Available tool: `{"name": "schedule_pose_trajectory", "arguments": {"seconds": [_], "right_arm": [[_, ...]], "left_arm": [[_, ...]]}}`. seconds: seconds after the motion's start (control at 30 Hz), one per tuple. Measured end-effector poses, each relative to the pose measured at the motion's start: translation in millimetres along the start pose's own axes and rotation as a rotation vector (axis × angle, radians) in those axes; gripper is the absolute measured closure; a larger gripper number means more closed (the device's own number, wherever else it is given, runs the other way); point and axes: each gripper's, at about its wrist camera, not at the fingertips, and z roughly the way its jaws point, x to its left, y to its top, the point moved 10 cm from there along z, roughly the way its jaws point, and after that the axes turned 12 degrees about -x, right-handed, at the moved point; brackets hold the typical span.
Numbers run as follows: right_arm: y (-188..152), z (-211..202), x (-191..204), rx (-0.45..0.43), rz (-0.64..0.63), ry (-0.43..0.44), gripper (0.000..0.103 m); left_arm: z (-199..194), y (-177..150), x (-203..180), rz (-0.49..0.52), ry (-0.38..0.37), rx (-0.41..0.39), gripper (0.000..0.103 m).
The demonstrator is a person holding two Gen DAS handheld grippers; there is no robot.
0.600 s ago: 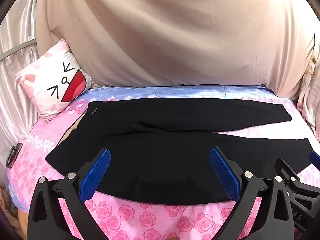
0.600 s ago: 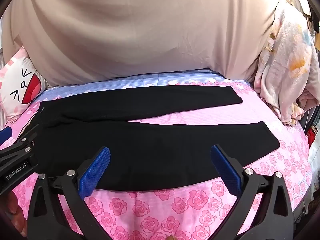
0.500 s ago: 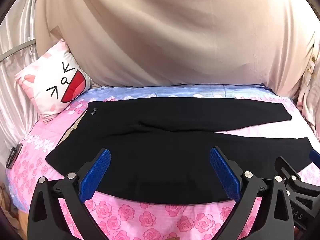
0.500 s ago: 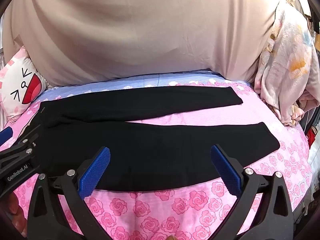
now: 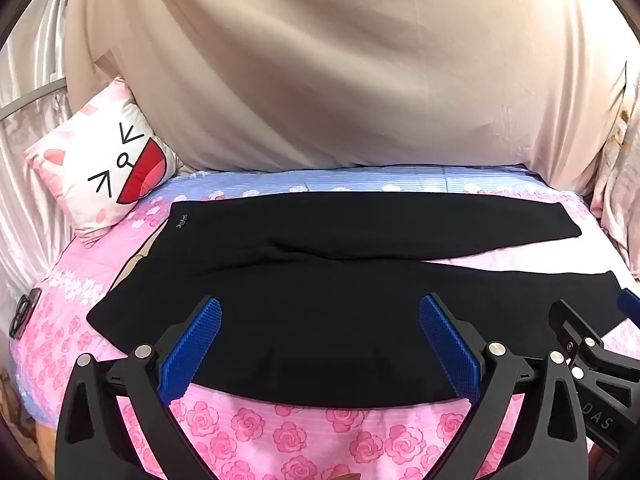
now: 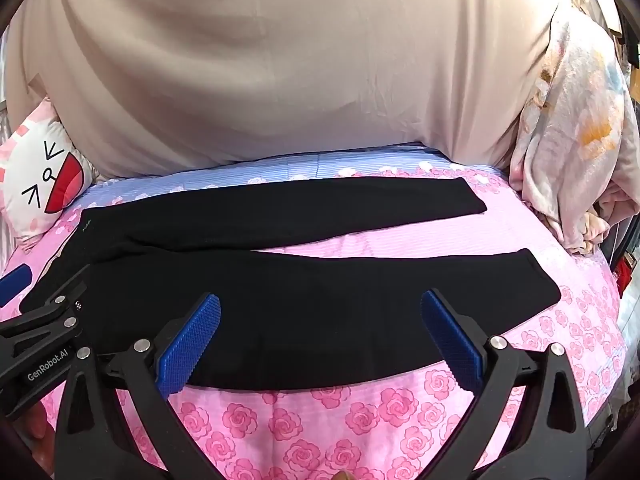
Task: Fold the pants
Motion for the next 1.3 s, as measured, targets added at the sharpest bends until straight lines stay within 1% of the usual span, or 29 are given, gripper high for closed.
{"name": "schedule_pose_trajectory", "arguments": {"seconds": [0.87,1.3], "right_arm": [[1.1,-1.9,5.4,-0.010,-0.005,0.006,0.005],[0.2,-2.1,4.9,-0.009,-0.003,0.005,0.005]], "left_arm": [[0.3,-2.7,5.3,-0.010,0.007,0.007,0.005],[1.3,-3.0,4.0,-0.001,-0.001,0.010,0.005]]}}
